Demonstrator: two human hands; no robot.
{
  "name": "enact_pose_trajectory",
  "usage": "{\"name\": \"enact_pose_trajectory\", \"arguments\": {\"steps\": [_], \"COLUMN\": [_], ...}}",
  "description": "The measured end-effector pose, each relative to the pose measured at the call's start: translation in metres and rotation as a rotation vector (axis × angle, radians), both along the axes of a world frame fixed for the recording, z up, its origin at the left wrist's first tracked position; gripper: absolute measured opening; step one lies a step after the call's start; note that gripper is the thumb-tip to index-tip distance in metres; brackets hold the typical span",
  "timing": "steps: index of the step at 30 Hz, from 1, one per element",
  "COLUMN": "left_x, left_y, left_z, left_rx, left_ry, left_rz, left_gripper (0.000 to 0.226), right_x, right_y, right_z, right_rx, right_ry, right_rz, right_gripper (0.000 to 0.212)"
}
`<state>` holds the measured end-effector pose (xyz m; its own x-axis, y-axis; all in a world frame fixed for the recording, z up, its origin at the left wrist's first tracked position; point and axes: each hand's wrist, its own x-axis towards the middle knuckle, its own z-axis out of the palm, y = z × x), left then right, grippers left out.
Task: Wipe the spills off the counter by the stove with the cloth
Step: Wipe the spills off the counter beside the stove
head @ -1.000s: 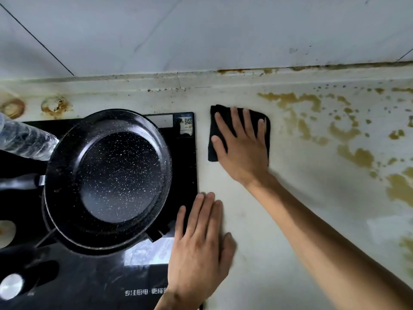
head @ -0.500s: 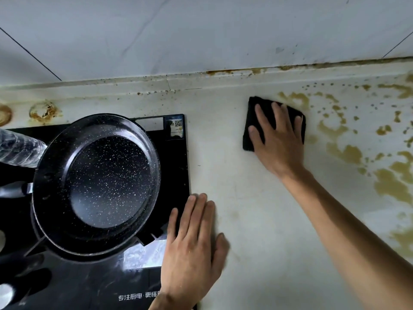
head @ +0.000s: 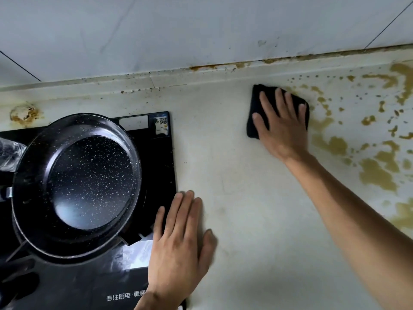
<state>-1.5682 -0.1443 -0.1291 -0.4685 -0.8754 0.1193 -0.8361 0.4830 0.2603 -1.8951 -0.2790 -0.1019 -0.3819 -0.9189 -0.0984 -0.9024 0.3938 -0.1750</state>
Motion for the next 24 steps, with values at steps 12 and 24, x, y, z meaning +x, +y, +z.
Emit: {"name": "enact_pose_trajectory", "arguments": {"steps": [12,24], "left_x": [-0.002,-0.002], "left_y": [-0.001,-0.002], "left_z": [0.011,0.012], "left_rx": [0.035,0.027], "left_ry": [-0.052,-0.049], "left_rz": [-0.002,0.006], "left_gripper": [0.072,0.07], "right_x": [-0.017,0.021], "right_y": [-0.006,0.123], "right_z": [-0.001,-0.005], "right_rx": [0.01,-0.003], "right_ry": [0.008,0.059], "right_rz": [0.071,0.259], "right_gripper": [0.063,0.065]}}
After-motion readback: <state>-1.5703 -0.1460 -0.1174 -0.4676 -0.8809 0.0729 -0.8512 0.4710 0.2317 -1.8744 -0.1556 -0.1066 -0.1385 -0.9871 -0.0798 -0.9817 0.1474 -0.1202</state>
